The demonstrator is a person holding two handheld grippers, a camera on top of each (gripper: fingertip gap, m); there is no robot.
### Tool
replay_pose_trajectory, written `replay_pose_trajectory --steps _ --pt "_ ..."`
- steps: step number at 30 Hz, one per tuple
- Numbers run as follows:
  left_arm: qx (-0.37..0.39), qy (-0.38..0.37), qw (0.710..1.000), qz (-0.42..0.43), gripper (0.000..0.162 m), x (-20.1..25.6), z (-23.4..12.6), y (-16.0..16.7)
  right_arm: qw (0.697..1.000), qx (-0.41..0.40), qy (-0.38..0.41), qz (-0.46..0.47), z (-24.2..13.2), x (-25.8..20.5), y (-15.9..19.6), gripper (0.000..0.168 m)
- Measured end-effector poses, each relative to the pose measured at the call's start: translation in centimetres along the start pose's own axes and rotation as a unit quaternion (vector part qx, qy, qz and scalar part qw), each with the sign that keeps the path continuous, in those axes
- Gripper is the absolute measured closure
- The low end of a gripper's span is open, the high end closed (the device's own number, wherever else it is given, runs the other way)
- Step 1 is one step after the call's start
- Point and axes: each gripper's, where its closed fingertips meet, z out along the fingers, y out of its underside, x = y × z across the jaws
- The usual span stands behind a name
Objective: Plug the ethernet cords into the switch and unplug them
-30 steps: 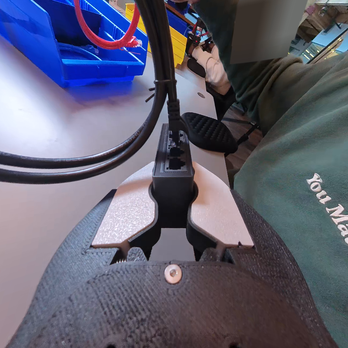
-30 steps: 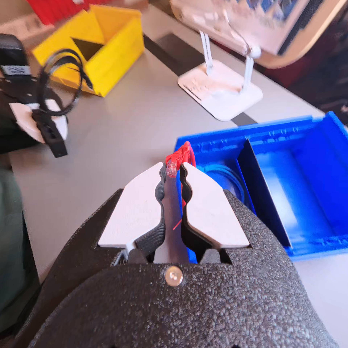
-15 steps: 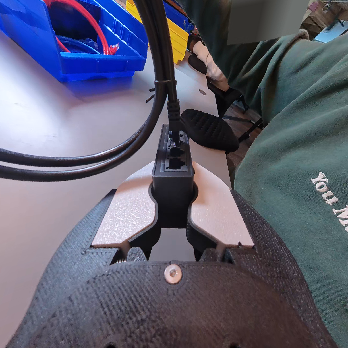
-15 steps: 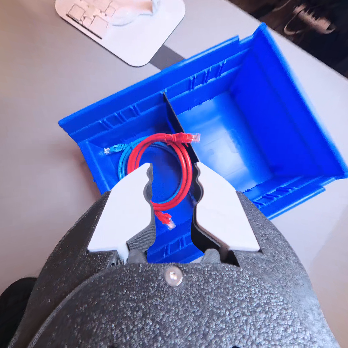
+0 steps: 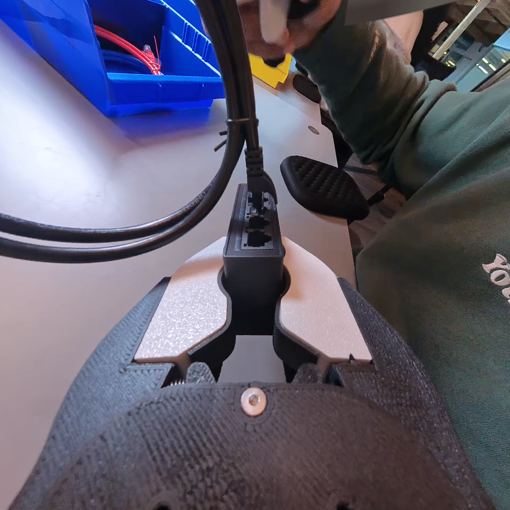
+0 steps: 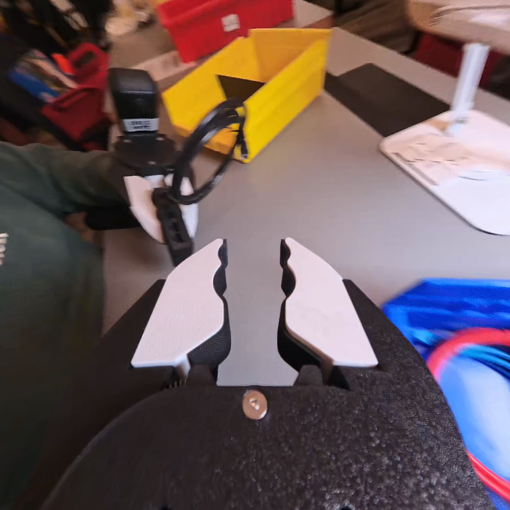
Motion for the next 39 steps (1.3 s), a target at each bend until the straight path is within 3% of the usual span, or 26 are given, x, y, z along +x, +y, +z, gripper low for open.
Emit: replay_pose_trajectory --steps 4,9,12,22,33,39 --pt "-0.007 0.000 1.000 0.002 0.133 0.1 0.3 0.3 0.993 0.002 -0.116 -0.001 5.7 -7.0 1.8 0.135" --pt "-0.017 0.000 1.000 0.007 0.132 0.2 0.5 0.7 0.985 -0.012 -0.172 -0.007 9.6 -9.8 3.3 0.143" --pt "-0.021 0.003 1.000 0.005 0.133 0.2 0.5 0.8 0.981 -0.008 -0.192 0.003 9.9 -10.1 3.1 0.151" --pt "-0.034 0.024 0.999 -0.016 0.133 0.8 0.6 1.3 0.972 0.020 -0.232 0.034 9.9 -10.5 2.9 0.154" --pt "-0.056 0.045 0.996 -0.060 0.133 1.8 1.3 2.2 0.983 0.058 -0.160 -0.071 9.6 -10.6 4.2 0.154" --pt "-0.067 0.041 0.996 -0.049 0.133 2.0 1.6 2.4 0.982 0.076 -0.158 -0.070 9.3 -10.7 4.5 0.155"
